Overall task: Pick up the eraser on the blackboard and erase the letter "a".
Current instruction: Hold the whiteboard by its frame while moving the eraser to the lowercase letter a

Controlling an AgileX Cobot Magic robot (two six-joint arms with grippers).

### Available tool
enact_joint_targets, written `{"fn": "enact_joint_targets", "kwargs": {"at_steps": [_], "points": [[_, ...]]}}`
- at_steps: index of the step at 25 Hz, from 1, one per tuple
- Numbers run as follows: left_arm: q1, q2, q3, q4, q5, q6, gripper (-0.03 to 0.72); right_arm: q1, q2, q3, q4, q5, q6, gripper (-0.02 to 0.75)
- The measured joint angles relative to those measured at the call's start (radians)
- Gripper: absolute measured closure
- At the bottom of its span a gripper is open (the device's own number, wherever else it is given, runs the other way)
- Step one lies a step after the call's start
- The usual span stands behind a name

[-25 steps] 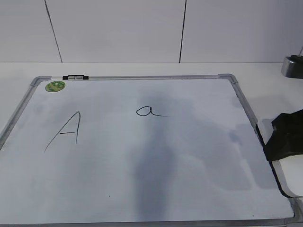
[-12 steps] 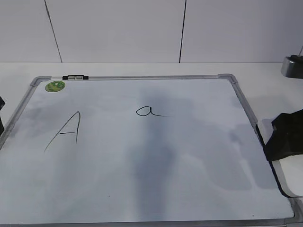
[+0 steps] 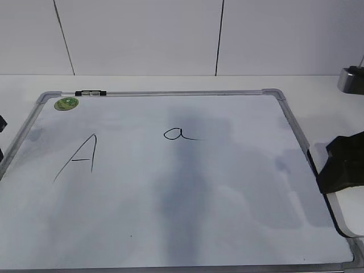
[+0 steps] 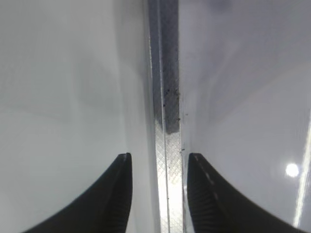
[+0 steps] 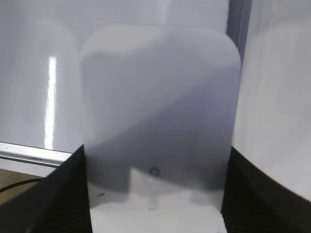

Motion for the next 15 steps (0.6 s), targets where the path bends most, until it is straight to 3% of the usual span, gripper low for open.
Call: {"fn": "enact_joint_targets", "kwargs": {"at_steps": [15], "points": [[0.0, 0.055, -0.002, -0.023, -0.018, 0.008, 0.454, 0.0, 0.0, 0.0, 0.0, 0.0, 0.0, 0.197]]}}
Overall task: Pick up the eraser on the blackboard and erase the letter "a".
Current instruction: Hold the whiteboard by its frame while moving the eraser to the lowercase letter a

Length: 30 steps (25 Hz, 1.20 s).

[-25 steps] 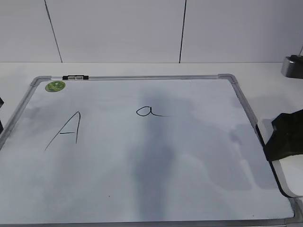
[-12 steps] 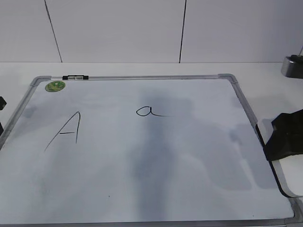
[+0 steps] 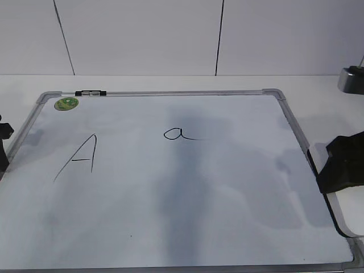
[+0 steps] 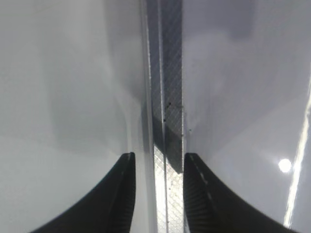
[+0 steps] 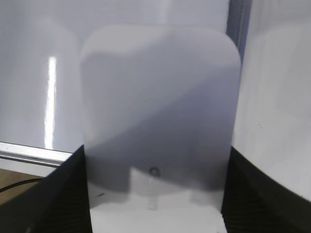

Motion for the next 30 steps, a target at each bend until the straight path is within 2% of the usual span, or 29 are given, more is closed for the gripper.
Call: {"fn": "enact_joint_targets", "kwargs": {"at_steps": [9, 17, 22, 30], "points": [[0.0, 0.002, 0.0, -0.001, -0.005, 0.0, 0.6, 0.0, 0.0, 0.0, 0.0, 0.0, -0.002, 0.197], [0.002, 0.015, 0.0, -0.002, -0.006, 0.0, 0.614, 0.0, 0.0, 0.0, 0.0, 0.0, -0.002, 0.197], [0.002, 0.015, 0.0, -0.006, -0.006, 0.0, 0.67, 0.0, 0.0, 0.0, 0.002, 0.0, -0.004, 0.197], [0.005, 0.015, 0.0, -0.013, -0.006, 0.0, 0.673, 0.014, 0.0, -0.024, 0.008, 0.002, -0.017, 0.197]]}}
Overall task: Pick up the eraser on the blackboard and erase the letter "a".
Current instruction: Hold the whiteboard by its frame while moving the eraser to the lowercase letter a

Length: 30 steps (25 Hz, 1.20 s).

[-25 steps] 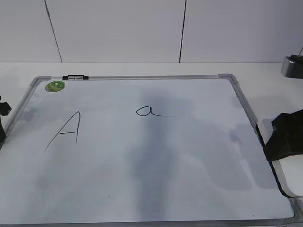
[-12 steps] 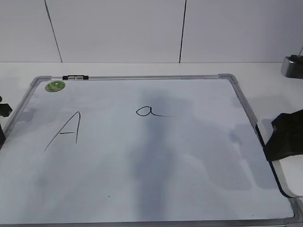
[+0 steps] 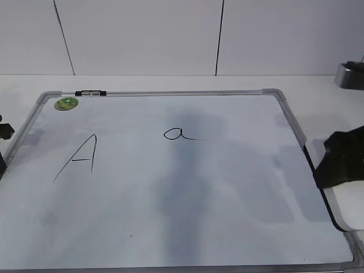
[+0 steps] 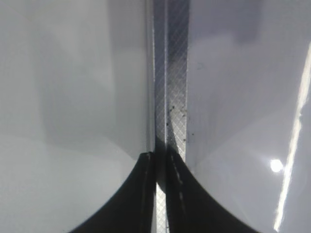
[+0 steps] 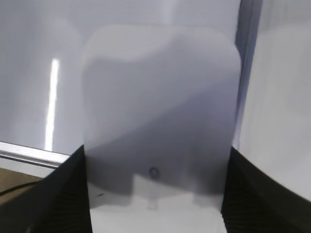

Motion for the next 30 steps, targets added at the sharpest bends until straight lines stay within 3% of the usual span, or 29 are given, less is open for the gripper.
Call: {"fn": "enact_joint_targets", "kwargs": {"at_steps": [6, 22, 30], "points": [[0.002, 0.0, 0.0, 0.0, 0.0, 0.0, 0.673, 0.052, 0.107, -0.179, -0.006, 0.025, -0.002, 0.197], [0.002, 0.0, 0.0, -0.002, 0.0, 0.0, 0.671, 0.184, 0.753, -0.858, -0.066, 0.211, -0.004, 0.197], [0.002, 0.0, 0.0, -0.002, 0.0, 0.0, 0.671, 0.202, 1.014, -1.159, -0.067, 0.221, 0.0, 0.197]]}}
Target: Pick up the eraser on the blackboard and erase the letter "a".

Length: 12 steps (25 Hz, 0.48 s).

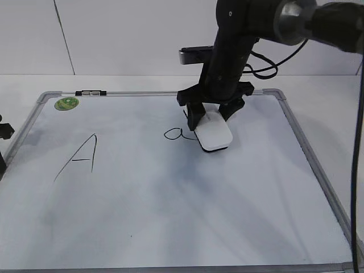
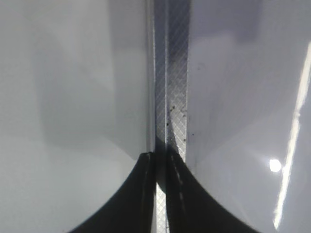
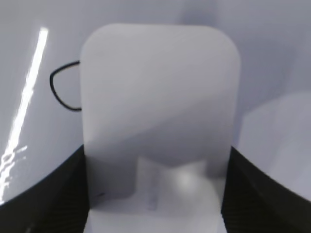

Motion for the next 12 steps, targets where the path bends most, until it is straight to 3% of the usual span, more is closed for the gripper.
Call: {"fn": "enact_joint_targets", "kwargs": {"at_steps": [4, 12], "points": [[0.0, 0.0, 0.0, 0.0, 0.0, 0.0, 0.671, 0.0, 0.083, -0.1, 0.002, 0.001, 0.002, 0.197], [0.0, 0.0, -0.001, 0.0, 0.0, 0.0, 0.67, 0.009, 0.142, -0.143, 0.001, 0.008, 0.004, 0.197]]}}
